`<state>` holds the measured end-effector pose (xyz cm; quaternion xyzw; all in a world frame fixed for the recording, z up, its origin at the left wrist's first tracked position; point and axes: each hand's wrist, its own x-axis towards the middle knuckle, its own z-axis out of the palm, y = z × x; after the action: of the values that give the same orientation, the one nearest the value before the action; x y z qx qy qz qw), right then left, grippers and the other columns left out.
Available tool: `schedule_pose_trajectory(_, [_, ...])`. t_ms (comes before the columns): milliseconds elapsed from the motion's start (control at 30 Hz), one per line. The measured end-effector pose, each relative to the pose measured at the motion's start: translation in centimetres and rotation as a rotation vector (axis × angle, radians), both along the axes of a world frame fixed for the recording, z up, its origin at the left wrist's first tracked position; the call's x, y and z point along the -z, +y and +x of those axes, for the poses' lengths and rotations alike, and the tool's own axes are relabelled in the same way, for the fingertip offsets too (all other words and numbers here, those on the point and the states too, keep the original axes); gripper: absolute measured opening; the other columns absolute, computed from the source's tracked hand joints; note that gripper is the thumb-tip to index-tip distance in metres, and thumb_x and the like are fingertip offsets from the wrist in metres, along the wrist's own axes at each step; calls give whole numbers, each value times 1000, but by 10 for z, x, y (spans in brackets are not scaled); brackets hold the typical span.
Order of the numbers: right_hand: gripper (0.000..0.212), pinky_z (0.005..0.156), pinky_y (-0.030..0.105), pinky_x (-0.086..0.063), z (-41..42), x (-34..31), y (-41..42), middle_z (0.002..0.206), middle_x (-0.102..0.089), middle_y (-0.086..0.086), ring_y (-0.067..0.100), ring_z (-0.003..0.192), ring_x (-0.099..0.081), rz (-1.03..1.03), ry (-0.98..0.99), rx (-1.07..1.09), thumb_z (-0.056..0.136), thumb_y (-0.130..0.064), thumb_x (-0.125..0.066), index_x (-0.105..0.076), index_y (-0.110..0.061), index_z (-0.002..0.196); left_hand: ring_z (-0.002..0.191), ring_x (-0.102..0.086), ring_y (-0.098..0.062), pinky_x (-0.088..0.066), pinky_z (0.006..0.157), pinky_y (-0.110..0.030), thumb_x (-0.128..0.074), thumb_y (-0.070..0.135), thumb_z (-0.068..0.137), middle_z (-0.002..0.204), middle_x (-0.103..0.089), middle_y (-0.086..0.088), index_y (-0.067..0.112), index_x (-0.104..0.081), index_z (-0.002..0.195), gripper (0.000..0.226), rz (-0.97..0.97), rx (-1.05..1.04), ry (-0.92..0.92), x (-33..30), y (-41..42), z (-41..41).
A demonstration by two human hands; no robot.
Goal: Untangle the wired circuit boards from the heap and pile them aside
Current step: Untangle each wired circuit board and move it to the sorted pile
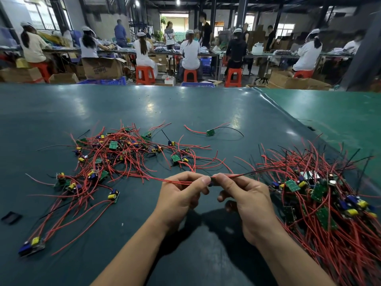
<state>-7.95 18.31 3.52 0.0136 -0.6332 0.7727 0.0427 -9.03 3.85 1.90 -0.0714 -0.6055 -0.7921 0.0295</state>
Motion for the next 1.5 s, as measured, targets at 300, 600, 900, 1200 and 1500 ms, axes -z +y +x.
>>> schedule_pose_trajectory(300, [17, 35, 16, -31, -14, -9, 23, 73, -72, 3, 7, 44, -47, -263, -17, 224, 79, -22, -71, -75, -14, 64, 38, -33, -6, -27, 42, -18, -76, 25, 60, 48, -52, 1, 16, -66, 53, 15, 156, -41, -42, -3, -9, -8])
schedule_pose_trajectory(600, [25, 35, 17, -32, -16, -9, 28, 70, -67, 1, 9, 41, -47, -250, -1, 308, 99, -21, -55, -65, -12, 77, 39, -32, -6, -24, 40, -18, -66, 20, 78, 55, -54, 1, 16, -68, 59, 20, 377, -232, -124, -5, -14, -12])
schedule_pose_trajectory(900, [24, 41, 23, -36, -4, 10, -3, 71, -70, 12, 18, 49, -54, 192, 67, -15, 92, -30, -62, -77, -17, 78, 46, -38, -10, -29, 44, -17, -83, 25, 70, 58, -56, -3, 15, -68, 62, 19, 31, 111, -128, 2, -2, -3])
schedule_pose_trajectory(1200, [32, 37, 17, -30, -12, 2, 8, 65, -68, 0, 7, 40, -46, -21, 4, 159, 97, -22, -58, -76, -13, 71, 44, -33, -8, -25, 44, -17, -79, 20, 65, 52, -51, -1, 9, -60, 61, 22, 109, 35, -91, 0, -3, -9])
schedule_pose_trajectory(1500, [32, 34, 16, -29, -20, 5, 20, 67, -67, 1, 6, 36, -41, -137, 19, 366, 99, -22, -55, -71, -14, 73, 43, -30, -7, -26, 43, -19, -72, 14, 78, 51, -43, 4, 16, -65, 57, 22, 200, -210, -23, 3, -7, -14])
